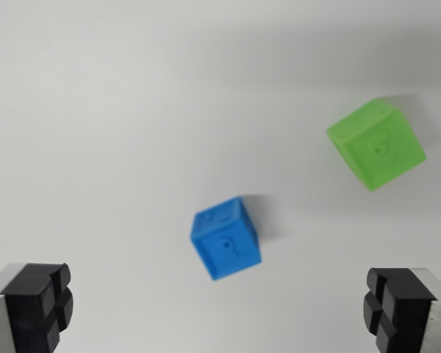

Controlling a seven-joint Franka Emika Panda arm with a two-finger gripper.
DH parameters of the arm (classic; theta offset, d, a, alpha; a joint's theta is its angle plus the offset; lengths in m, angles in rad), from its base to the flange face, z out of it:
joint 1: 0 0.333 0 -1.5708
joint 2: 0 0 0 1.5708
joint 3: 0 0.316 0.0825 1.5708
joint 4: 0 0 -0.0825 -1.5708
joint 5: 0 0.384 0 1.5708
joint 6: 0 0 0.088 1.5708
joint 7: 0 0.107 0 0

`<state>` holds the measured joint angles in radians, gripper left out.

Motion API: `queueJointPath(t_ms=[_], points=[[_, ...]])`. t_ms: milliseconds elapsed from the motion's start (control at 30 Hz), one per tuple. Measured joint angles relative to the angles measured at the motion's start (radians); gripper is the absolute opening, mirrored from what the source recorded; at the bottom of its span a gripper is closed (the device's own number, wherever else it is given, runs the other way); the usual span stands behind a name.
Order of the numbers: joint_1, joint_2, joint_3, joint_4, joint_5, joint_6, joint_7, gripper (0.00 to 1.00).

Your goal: Stack cube

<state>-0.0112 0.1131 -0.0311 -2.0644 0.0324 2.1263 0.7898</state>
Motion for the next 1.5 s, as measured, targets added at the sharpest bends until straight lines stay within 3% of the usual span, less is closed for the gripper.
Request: queueJointPath(t_ms=[733, 1500], points=[[0.0, -0.055, 0.005, -0.22, -0.012, 0.178, -0.194, 1.0], [0.0, -0.074, 0.013, -0.487, -0.025, 0.452, -0.471, 1.0]])
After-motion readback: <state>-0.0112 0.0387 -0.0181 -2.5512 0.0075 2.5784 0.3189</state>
